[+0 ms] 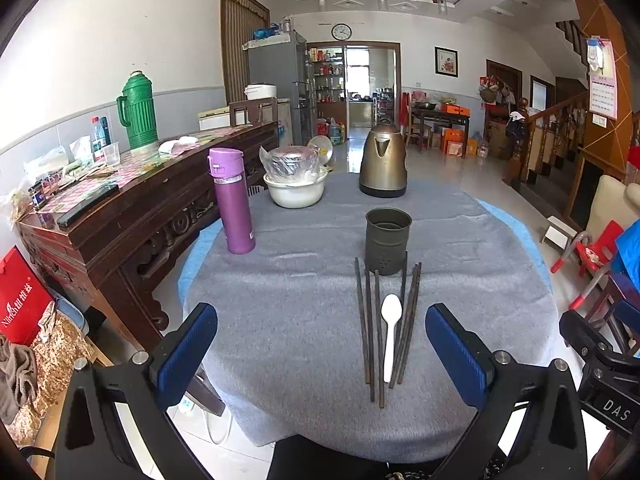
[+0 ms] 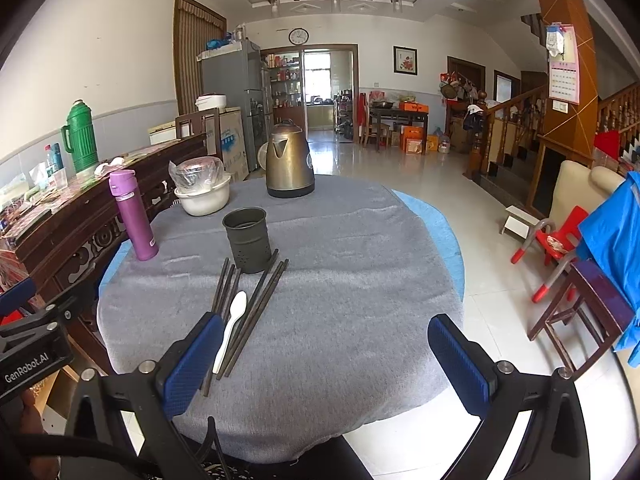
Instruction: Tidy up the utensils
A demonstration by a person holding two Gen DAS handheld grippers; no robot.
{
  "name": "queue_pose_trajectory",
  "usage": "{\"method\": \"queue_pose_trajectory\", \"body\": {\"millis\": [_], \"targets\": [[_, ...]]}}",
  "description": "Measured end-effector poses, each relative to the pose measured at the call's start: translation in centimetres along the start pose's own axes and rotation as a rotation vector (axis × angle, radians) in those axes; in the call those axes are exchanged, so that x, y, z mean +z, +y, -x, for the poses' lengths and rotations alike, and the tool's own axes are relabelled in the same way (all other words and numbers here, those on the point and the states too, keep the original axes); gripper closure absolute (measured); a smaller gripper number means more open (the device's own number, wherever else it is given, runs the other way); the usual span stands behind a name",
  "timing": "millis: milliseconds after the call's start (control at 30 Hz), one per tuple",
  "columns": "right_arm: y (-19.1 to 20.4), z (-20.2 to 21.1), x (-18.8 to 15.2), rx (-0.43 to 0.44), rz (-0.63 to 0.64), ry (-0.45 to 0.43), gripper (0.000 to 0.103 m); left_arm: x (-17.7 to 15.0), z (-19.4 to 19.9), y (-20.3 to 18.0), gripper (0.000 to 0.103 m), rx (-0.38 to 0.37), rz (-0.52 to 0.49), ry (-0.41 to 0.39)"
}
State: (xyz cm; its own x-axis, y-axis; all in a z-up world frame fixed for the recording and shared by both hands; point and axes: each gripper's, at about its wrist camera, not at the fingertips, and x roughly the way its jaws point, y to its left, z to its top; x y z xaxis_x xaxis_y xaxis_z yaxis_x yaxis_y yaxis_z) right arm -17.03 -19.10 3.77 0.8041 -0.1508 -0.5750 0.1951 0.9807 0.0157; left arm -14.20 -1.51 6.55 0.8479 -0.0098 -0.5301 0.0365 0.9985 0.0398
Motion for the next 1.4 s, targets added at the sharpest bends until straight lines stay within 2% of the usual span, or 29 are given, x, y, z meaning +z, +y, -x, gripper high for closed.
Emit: {"method": "queue_pose_trajectory", "body": {"millis": [300, 667, 933, 1400], "targets": [[0.1, -1.9, 0.9, 0.016, 0.017, 0.025, 0.0, 1.1, -1.6, 0.2, 0.0, 0.03, 0.019, 0.007], [0.4, -6.0, 2.8, 0.034, 0.006, 0.095, 0.0, 2.5, -5.6, 0.2, 0.0, 0.043, 0.005, 0.063], [1.6, -9.6, 4.1, 0.027, 0.025, 0.155, 0.0, 3.6, -9.2, 0.3, 0.0, 0.027, -0.005, 0.115], [2.4, -12.5, 6.2, 0.029, 0.023, 0.187, 0.0, 4.8, -12.4, 0.3, 0.0, -0.004, -0.021, 0.171]]}}
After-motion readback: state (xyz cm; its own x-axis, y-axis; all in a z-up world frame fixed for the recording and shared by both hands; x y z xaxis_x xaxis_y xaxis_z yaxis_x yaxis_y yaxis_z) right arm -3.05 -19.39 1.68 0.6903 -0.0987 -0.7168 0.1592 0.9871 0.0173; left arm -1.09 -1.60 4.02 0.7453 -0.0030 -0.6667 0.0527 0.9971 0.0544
